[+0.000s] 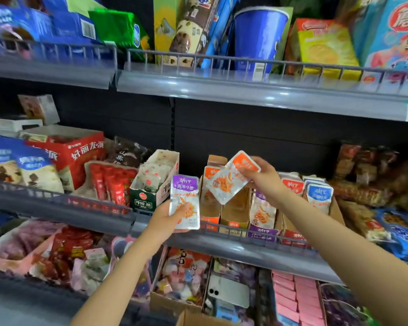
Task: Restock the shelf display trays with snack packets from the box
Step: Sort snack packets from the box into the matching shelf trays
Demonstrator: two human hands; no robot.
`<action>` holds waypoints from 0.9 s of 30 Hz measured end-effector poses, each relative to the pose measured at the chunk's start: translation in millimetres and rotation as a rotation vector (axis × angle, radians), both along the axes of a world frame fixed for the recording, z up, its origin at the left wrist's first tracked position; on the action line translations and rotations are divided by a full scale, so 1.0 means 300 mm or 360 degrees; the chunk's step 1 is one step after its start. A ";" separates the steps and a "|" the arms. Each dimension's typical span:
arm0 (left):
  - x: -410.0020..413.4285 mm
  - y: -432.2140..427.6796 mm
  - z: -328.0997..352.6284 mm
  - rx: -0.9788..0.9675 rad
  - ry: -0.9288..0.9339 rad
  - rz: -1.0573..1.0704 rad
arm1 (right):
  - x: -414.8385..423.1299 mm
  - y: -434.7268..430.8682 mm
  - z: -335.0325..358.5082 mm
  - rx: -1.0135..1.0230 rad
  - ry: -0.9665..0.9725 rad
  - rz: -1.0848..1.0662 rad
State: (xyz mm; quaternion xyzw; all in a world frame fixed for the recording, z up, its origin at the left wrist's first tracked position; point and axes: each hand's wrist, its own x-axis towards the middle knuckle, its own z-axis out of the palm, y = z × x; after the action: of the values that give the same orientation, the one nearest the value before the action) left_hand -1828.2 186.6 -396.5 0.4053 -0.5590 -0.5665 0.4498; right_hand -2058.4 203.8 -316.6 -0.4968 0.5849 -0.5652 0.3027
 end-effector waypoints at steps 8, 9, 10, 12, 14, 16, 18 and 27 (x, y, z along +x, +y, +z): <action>0.017 -0.130 -0.011 -0.0003 0.0045 0.0044 | 0.031 -0.297 -0.029 -0.0018 0.0776 0.0003; 0.017 -0.137 -0.016 -0.0009 0.0040 0.0046 | 0.033 -0.324 -0.047 0.0016 0.0830 0.0028; 0.018 -0.143 -0.021 -0.0013 0.0038 0.0050 | 0.036 -0.348 -0.065 0.0052 0.0897 0.0034; 0.020 -0.148 -0.031 0.0003 0.0048 0.0058 | 0.044 -0.378 -0.096 0.0092 0.1041 -0.0006; 0.023 -0.146 -0.037 0.0029 0.0049 0.0044 | 0.052 -0.388 -0.113 0.0095 0.1240 -0.0075; 0.025 -0.138 -0.037 0.0046 0.0042 0.0007 | 0.055 -0.390 -0.124 0.0099 0.1482 -0.0105; 0.025 -0.126 -0.038 0.0039 0.0009 -0.0027 | 0.052 -0.391 -0.142 0.0105 0.1616 -0.0122; -0.009 -0.068 -0.020 0.0085 0.0048 -0.0202 | 0.038 -0.345 -0.168 -0.0079 0.1478 -0.0263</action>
State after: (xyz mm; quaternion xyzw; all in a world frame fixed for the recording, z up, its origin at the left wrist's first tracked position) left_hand -1830.9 166.3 -402.3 0.3721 -0.5614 -0.6147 0.4105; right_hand -2047.0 100.2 -367.1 -0.6560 0.6822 -0.3192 -0.0490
